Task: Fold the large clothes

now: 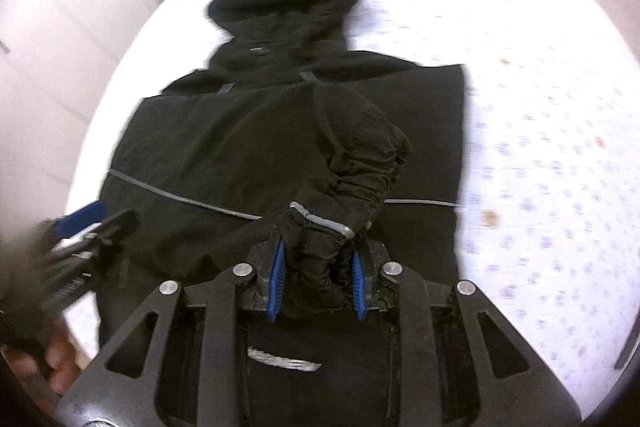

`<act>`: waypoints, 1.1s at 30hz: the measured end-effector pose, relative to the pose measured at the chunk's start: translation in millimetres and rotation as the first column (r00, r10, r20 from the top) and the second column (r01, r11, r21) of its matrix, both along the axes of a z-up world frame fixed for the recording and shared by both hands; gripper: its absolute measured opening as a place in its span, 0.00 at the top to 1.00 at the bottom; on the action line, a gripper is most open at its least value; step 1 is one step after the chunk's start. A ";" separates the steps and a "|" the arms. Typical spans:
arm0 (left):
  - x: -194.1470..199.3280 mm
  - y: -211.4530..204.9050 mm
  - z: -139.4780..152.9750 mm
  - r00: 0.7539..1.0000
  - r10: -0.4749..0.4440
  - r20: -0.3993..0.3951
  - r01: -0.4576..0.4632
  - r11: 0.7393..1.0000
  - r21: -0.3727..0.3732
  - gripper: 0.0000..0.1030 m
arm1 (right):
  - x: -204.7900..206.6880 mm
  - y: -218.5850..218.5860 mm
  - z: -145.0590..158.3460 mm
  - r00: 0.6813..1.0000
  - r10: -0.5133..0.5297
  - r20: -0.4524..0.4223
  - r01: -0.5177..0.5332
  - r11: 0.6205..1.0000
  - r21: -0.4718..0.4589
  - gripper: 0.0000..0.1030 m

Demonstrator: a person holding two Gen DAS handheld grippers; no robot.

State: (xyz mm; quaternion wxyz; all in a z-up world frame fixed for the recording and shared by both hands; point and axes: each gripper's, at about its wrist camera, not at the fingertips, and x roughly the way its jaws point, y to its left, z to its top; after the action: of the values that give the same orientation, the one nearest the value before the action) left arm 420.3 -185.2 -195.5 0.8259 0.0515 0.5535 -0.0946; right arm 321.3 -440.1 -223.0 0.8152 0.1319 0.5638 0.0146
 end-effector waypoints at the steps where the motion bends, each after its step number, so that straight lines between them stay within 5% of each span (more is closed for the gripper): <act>1: 2.0 0.7 -4.2 1.000 -0.003 0.005 0.003 1.000 0.011 0.44 | 0.3 -7.8 -6.7 1.000 -0.022 -0.013 0.022 1.000 -0.017 0.75; 9: 37.1 37.7 -61.6 0.999 0.025 -0.032 -0.022 0.995 0.097 0.44 | 12.5 -32.1 -88.9 0.986 -0.090 -0.143 0.088 0.996 -0.018 0.66; 15: 54.6 58.1 -57.7 0.999 0.007 -0.043 -0.004 0.998 0.058 0.44 | 6.4 -45.1 -62.7 0.980 -0.083 -0.180 0.084 0.996 0.000 0.58; 18: 64.4 72.6 -27.4 1.000 0.015 -0.012 -0.016 0.999 -0.050 0.44 | 1.0 -48.6 -15.1 0.989 -0.114 -0.089 0.112 0.993 -0.030 0.46; 19: 68.1 75.4 -21.7 1.000 0.017 -0.002 -0.017 0.998 -0.058 0.44 | 2.5 -45.6 -3.1 0.992 -0.115 -0.057 0.113 0.993 -0.033 0.38; 21: 82.1 79.7 -16.7 1.000 0.022 0.022 -0.021 0.999 -0.038 0.44 | 11.5 -35.9 5.0 0.994 -0.110 -0.030 0.108 0.993 -0.047 0.38; 25: 107.1 83.6 -42.5 1.000 0.016 -0.012 -0.016 1.000 -0.008 0.44 | 39.9 0.9 -21.9 0.998 -0.031 -0.055 0.024 0.992 -0.127 0.39; 28: 112.2 78.7 -72.8 0.999 -0.020 -0.029 0.021 0.998 0.053 0.42 | 54.7 13.1 -67.5 0.985 -0.046 -0.164 0.004 0.970 -0.245 0.39; 33: 111.3 72.8 -83.4 0.997 -0.080 -0.008 0.081 0.992 0.102 0.39 | 56.4 13.1 -92.6 0.978 -0.075 -0.195 0.023 0.965 -0.261 0.37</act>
State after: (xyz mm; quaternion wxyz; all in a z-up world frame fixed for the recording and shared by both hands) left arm 531.6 -112.4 -278.9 0.8166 0.1158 0.5567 -0.0995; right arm 377.7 -427.0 -315.5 0.7636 0.0399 0.6378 -0.0924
